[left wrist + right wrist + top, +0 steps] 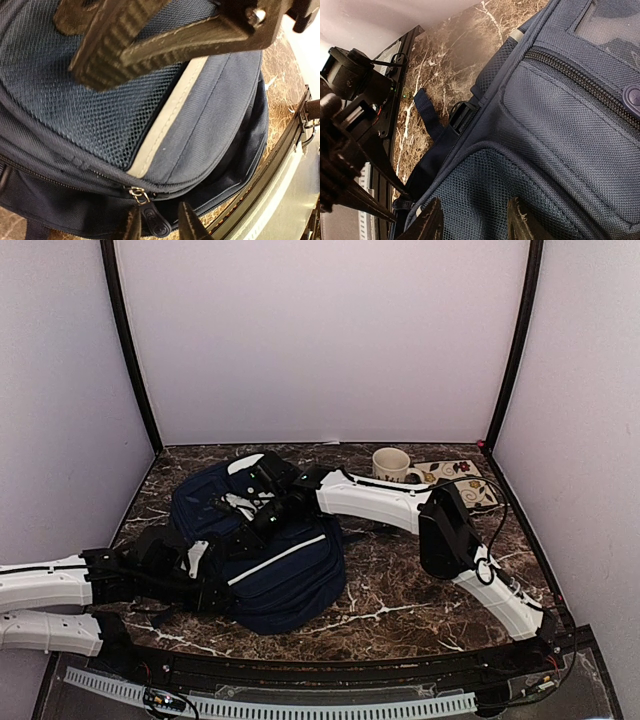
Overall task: Pack the student bag
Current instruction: Hold the student bag at the center of the board, then zip the upper front pocket of the bag in the student bag.
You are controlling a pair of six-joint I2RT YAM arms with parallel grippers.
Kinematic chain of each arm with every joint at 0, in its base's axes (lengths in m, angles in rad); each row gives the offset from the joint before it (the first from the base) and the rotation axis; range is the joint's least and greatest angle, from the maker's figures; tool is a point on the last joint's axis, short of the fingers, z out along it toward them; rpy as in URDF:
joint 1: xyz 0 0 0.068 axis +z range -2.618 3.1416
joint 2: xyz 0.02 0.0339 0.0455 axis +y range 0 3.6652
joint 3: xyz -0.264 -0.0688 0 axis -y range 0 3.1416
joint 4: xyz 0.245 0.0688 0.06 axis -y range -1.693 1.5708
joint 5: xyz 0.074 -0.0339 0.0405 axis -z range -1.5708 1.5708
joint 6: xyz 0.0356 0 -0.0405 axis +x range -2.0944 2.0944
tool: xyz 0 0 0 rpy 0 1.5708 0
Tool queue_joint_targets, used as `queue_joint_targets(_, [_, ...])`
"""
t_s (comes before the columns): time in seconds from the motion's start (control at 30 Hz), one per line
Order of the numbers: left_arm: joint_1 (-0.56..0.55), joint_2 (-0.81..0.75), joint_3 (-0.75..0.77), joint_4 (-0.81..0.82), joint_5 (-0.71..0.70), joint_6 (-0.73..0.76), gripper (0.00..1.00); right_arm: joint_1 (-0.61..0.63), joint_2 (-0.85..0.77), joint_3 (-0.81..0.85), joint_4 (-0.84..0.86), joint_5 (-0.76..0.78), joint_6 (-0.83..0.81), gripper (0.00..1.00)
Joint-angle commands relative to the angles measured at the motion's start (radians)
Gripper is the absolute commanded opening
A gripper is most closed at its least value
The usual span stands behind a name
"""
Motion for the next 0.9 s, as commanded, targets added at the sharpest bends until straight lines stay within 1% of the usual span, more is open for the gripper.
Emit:
queue_joint_targets(0.0, [-0.023,-0.001,-0.027,0.078,-0.005,-0.041,0.32,-0.032,0.116,-0.035,-0.048,0.114,0.021,0.45])
queue_joint_targets(0.13, [-0.058,0.053,-0.011,0.056,-0.049,-0.033,0.37,-0.031,0.113,-0.033,-0.05,0.118,0.014,0.45])
queue_joint_targets(0.27, [-0.072,0.112,0.001,0.033,-0.09,-0.047,0.37,-0.035,0.116,-0.034,-0.057,0.117,0.015,0.45])
queue_joint_targets(0.4, [-0.092,0.129,0.015,-0.002,-0.155,-0.087,0.32,-0.035,0.115,-0.046,-0.06,0.112,0.015,0.44])
queue_joint_targets(0.53, [-0.116,0.104,0.013,-0.005,-0.191,-0.124,0.25,-0.035,0.112,-0.056,-0.062,0.113,0.011,0.44])
queue_joint_targets(0.63, [-0.13,0.069,0.002,-0.01,-0.206,-0.136,0.16,-0.035,0.114,-0.057,-0.058,0.118,0.013,0.44])
queue_joint_targets(0.7, [-0.143,0.041,-0.004,0.021,-0.167,-0.114,0.14,-0.034,0.117,-0.057,-0.057,0.115,0.016,0.43])
queue_joint_targets(0.77, [-0.161,0.023,-0.012,0.098,-0.073,-0.069,0.12,-0.033,0.121,-0.055,-0.057,0.119,0.019,0.43])
queue_joint_targets(0.8, [-0.169,0.023,-0.007,0.112,-0.052,-0.059,0.11,-0.033,0.126,-0.053,-0.056,0.121,0.02,0.43])
queue_joint_targets(0.87, [-0.178,0.039,0.019,0.09,-0.056,-0.046,0.08,-0.033,0.134,-0.052,-0.059,0.123,0.021,0.43])
